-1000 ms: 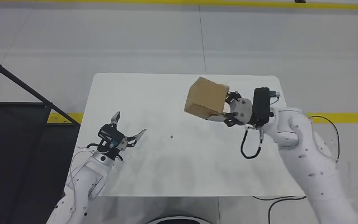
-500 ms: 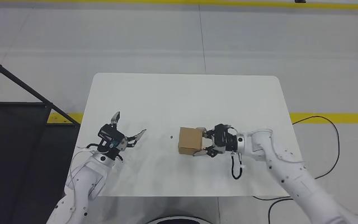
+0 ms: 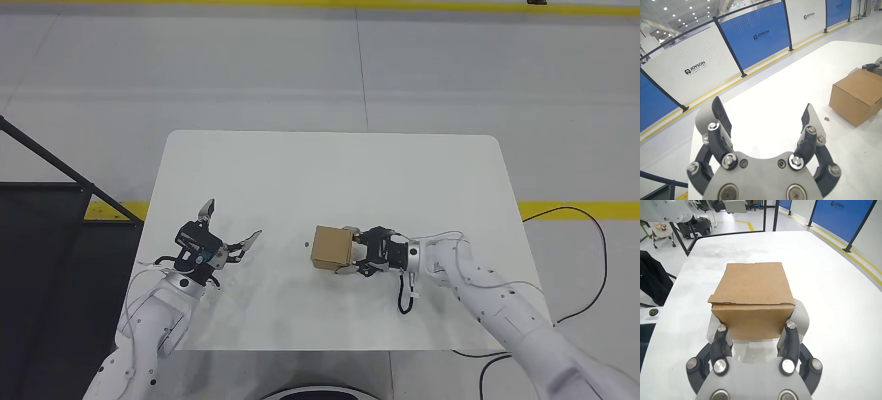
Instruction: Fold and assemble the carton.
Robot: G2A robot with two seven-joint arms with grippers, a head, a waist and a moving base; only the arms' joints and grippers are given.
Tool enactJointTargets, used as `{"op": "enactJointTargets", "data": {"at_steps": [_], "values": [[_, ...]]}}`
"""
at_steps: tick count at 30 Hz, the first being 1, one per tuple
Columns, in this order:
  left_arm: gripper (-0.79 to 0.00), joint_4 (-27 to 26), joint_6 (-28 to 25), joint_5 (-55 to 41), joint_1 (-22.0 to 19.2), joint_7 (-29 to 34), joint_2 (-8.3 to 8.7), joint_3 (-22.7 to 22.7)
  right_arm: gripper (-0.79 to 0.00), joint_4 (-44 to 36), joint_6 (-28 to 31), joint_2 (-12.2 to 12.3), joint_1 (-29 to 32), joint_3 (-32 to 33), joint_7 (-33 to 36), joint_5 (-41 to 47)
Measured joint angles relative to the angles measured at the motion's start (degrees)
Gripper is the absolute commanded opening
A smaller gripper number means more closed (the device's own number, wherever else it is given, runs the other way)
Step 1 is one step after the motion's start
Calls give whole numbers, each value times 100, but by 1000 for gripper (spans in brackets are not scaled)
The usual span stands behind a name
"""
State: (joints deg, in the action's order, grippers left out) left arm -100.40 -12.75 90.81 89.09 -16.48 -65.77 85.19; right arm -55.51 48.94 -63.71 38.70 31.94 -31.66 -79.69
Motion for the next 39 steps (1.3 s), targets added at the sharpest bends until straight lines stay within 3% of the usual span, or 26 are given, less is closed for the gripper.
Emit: {"op": "enactJointTargets", "data": {"at_steps": [1,3,4,5,6,7,14,21,33,39], "values": [[0,0,0,0,0,0,0,0,-785,90,9,-36,-28,-26,-53,-26],[0,0,0,0,0,0,0,0,-493,211,25,-87,-63,-57,-124,-51],[0,0,0,0,0,0,0,0,-446,281,38,-117,-85,-73,-162,-68],[0,0,0,0,0,0,0,0,-348,328,49,-138,-99,-84,-188,-81],[0,0,0,0,0,0,0,0,-99,371,62,-157,-112,-93,-213,-94],[0,0,0,0,0,0,0,0,0,419,87,-180,-127,-104,-249,-114],[0,0,0,0,0,0,0,0,0,578,221,-255,-187,-95,-482,-231],[0,0,0,0,0,0,0,0,0,558,243,-182,-157,107,-903,-372],[0,0,0,0,0,0,0,0,0,71,-1283,333,382,1418,-1414,-318],[0,0,0,0,0,0,0,0,0,-542,-1914,603,948,2239,-971,-96]]}}
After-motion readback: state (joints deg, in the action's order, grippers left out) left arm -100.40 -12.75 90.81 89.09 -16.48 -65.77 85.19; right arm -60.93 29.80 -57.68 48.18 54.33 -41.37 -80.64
